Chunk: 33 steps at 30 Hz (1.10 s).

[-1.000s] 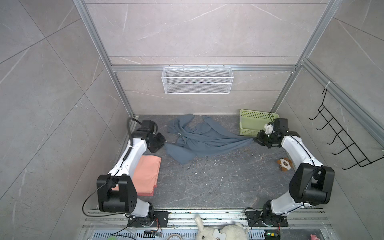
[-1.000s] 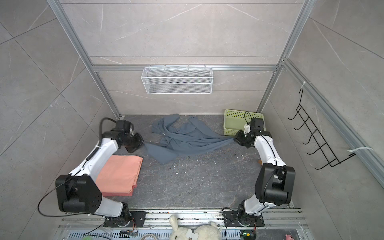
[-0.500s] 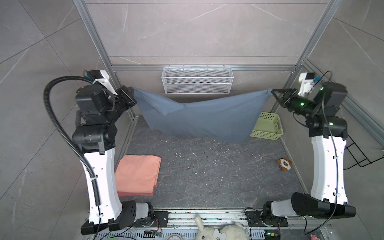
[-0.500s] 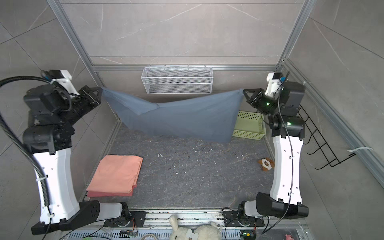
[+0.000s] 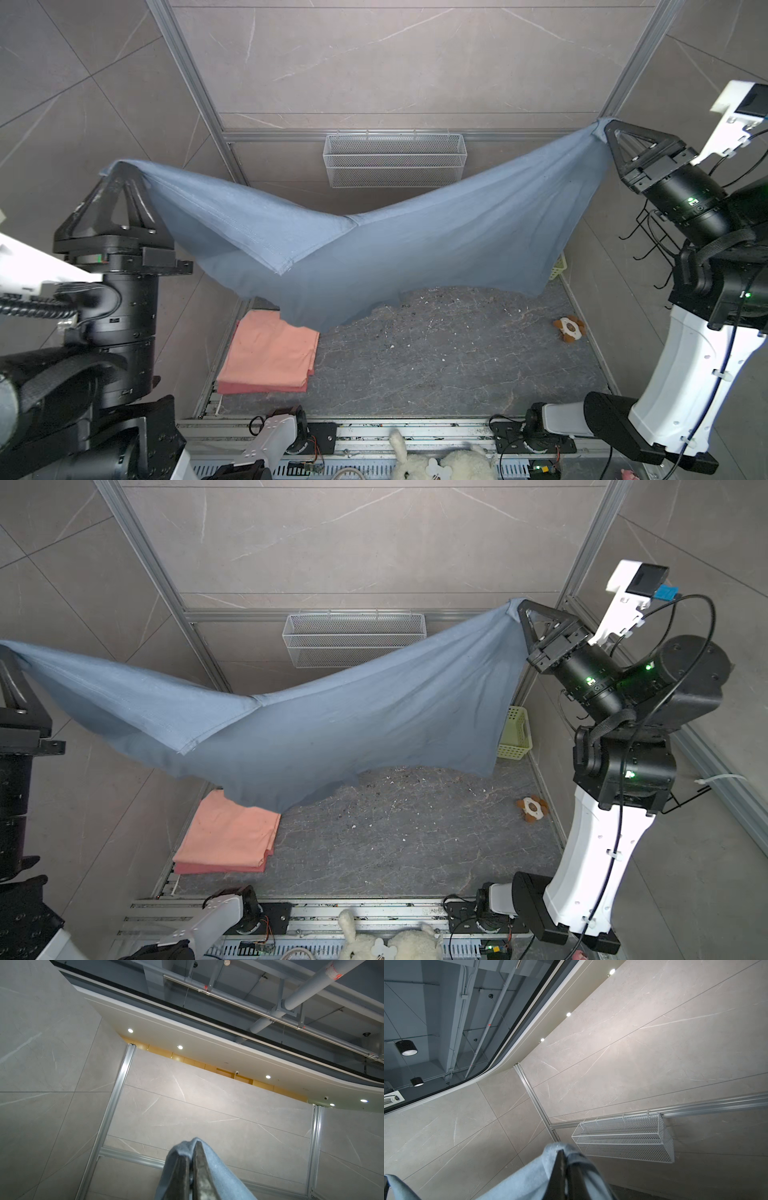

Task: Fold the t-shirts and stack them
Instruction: 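Lift the blue-gray t-shirt high with both grippers, stretching it between them, then swing the held t-shirt down and lay it flat on the table with both grippers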

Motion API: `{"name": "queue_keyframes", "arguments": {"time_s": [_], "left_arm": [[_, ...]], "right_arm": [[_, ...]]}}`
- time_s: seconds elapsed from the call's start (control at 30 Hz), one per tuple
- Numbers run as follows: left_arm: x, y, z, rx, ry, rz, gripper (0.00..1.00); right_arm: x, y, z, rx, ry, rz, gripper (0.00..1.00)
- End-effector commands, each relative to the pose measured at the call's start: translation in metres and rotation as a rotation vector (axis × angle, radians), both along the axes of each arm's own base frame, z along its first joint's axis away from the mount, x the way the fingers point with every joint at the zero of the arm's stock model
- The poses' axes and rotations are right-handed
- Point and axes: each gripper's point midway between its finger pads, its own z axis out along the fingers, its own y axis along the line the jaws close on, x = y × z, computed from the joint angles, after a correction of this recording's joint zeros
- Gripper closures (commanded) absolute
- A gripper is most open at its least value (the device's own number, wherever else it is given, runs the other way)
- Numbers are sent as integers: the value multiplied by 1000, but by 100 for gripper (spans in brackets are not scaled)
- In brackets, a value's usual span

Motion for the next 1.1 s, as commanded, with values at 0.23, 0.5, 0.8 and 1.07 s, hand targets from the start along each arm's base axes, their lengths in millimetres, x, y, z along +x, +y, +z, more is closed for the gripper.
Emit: {"name": "queue_keyframes", "arguments": {"time_s": [0.23,0.5,0.8,1.07], "left_arm": [[182,22,-42,-83,234,12,100],[254,34,-50,-118,246,24,100],[154,47,39,-45,-52,183,100],[145,49,-112,-120,318,174,100]], "right_arm": [[97,-1,-41,105,151,64,99],[145,18,-68,122,227,84,100],[94,12,18,103,-42,30,99],[135,16,-146,35,335,25,98]]}}
